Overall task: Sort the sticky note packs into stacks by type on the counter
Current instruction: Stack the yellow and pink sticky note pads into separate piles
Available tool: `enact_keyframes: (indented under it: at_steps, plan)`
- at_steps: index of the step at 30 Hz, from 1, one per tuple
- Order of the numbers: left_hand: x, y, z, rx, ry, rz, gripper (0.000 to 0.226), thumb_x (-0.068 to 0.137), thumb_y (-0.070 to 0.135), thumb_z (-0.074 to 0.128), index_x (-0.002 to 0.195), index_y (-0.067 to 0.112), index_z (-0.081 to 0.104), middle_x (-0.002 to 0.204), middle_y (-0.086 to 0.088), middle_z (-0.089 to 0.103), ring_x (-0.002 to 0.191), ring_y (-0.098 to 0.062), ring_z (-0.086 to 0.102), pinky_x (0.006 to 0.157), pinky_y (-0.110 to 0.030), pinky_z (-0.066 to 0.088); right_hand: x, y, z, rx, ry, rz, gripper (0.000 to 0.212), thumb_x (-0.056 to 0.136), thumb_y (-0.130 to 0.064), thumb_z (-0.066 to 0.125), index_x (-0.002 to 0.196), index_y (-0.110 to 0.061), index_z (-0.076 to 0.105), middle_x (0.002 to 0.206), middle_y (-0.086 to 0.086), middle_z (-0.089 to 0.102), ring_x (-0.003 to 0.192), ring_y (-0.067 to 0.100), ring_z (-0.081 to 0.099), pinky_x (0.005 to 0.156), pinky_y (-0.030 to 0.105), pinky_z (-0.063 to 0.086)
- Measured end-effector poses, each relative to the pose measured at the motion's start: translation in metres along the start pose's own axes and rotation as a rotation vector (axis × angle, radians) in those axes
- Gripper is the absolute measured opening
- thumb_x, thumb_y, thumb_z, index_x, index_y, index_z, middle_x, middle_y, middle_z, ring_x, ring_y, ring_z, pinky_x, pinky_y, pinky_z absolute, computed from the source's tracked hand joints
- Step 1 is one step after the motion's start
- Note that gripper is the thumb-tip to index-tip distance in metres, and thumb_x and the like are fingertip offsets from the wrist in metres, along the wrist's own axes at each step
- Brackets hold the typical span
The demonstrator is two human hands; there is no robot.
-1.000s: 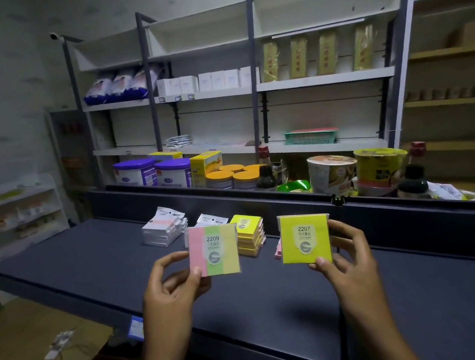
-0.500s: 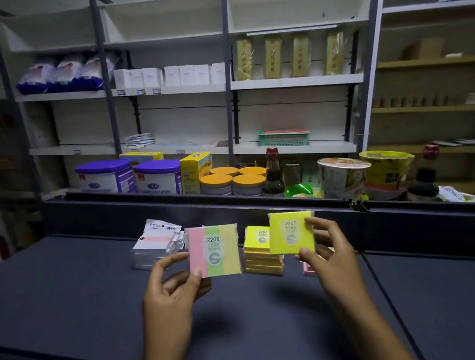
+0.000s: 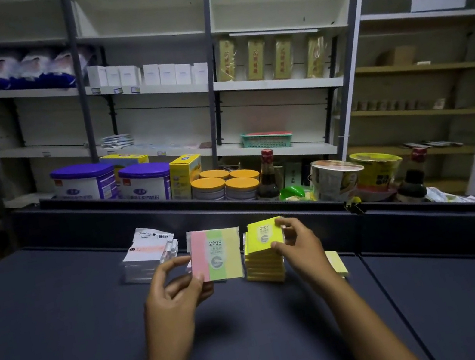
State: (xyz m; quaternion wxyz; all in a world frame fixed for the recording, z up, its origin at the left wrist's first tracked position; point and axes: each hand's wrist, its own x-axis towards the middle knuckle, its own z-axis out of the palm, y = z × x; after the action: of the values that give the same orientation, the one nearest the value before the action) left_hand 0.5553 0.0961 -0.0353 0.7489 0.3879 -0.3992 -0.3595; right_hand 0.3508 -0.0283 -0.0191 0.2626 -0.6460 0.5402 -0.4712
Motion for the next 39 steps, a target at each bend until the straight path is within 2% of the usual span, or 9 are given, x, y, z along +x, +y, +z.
enact_keyframes:
  at_steps: [6,11,17,23,26,29,30,34,39]
  plan:
    - [0.002,0.001,0.002,0.016,0.012,0.002,0.025,0.089,-0.006,0.061,0.108,0.010,0.059,0.086,-0.018,0.075,0.073,-0.028,0.073,0.065,-0.024,0.060,0.012,0.007,0.004,-0.341,-0.080,-0.017,0.044,0.093,-0.026,0.065,0.135,-0.020,0.054,0.124,0.008,0.053,0.120,0.025,0.047,0.102,0.035,0.040]
    - [0.003,0.002,0.011,0.015,0.005,0.004,0.025,0.089,-0.006,0.061,0.109,0.009,0.059,0.085,-0.015,0.076,0.073,-0.028,0.073,0.065,-0.023,0.060,0.012,0.012,0.006,-0.380,-0.144,-0.002,0.045,0.098,-0.031,0.057,0.141,-0.021,0.048,0.131,0.009,0.042,0.129,0.024,0.039,0.110,0.039,0.037]
    - [0.004,-0.002,0.042,0.002,-0.035,0.003,0.024,0.090,-0.003,0.062,0.106,0.014,0.060,0.085,-0.014,0.076,0.074,-0.025,0.074,0.065,-0.023,0.059,0.014,0.015,-0.033,-0.416,-0.119,-0.086,0.044,0.096,-0.036,0.060,0.136,-0.025,0.047,0.129,0.001,0.047,0.124,0.018,0.047,0.102,0.038,0.046]
    - [0.007,-0.015,0.090,0.016,-0.111,-0.024,0.022,0.090,-0.003,0.062,0.106,0.012,0.059,0.084,-0.012,0.076,0.077,-0.027,0.074,0.069,-0.031,0.061,0.015,0.024,-0.104,-0.791,-0.092,-0.185,0.046,0.096,-0.043,0.056,0.135,-0.020,0.047,0.134,-0.001,0.049,0.125,0.018,0.048,0.098,0.037,0.046]
    - [0.007,-0.027,0.118,0.068,-0.154,-0.058,0.024,0.090,0.000,0.064,0.104,0.019,0.060,0.082,-0.012,0.076,0.075,-0.029,0.074,0.066,-0.040,0.060,0.014,0.029,-0.133,-0.920,-0.100,-0.173,0.046,0.098,-0.046,0.052,0.135,-0.020,0.046,0.133,-0.001,0.048,0.124,0.019,0.048,0.095,0.034,0.043]
    - [0.008,-0.041,0.145,0.136,-0.209,-0.084,0.027,0.089,-0.003,0.061,0.102,0.020,0.058,0.078,-0.013,0.073,0.068,-0.022,0.073,0.052,-0.027,0.053,0.013,0.037,-0.152,-0.950,-0.091,-0.154,0.045,0.098,-0.047,0.051,0.134,-0.020,0.047,0.131,-0.001,0.048,0.121,0.020,0.049,0.094,0.034,0.044]
    - [0.010,-0.047,0.153,0.166,-0.222,-0.081,0.028,0.089,-0.005,0.060,0.101,0.019,0.059,0.077,-0.016,0.072,0.066,-0.022,0.072,0.052,-0.025,0.054,0.014,0.039,-0.157,-0.947,-0.086,-0.151,0.045,0.098,-0.048,0.051,0.134,-0.020,0.047,0.131,-0.001,0.049,0.121,0.019,0.050,0.094,0.034,0.045]
    - [0.017,-0.077,0.176,0.358,-0.261,-0.062,0.029,0.087,-0.007,0.057,0.088,0.022,0.062,0.077,-0.010,0.066,0.060,-0.022,0.071,0.064,-0.045,0.061,0.017,0.048,-0.171,-0.929,-0.086,-0.132,0.045,0.097,-0.049,0.051,0.133,-0.021,0.048,0.132,-0.003,0.049,0.119,0.019,0.051,0.094,0.035,0.047]
    - [0.024,-0.104,0.186,0.601,-0.305,-0.054,0.028,0.088,0.003,0.058,0.083,0.030,0.065,0.082,0.000,0.071,0.061,-0.010,0.071,0.067,-0.041,0.061,0.021,0.056,-0.177,-0.903,-0.086,-0.111,0.045,0.097,-0.050,0.051,0.132,-0.023,0.048,0.129,-0.004,0.049,0.113,0.019,0.054,0.090,0.036,0.049]
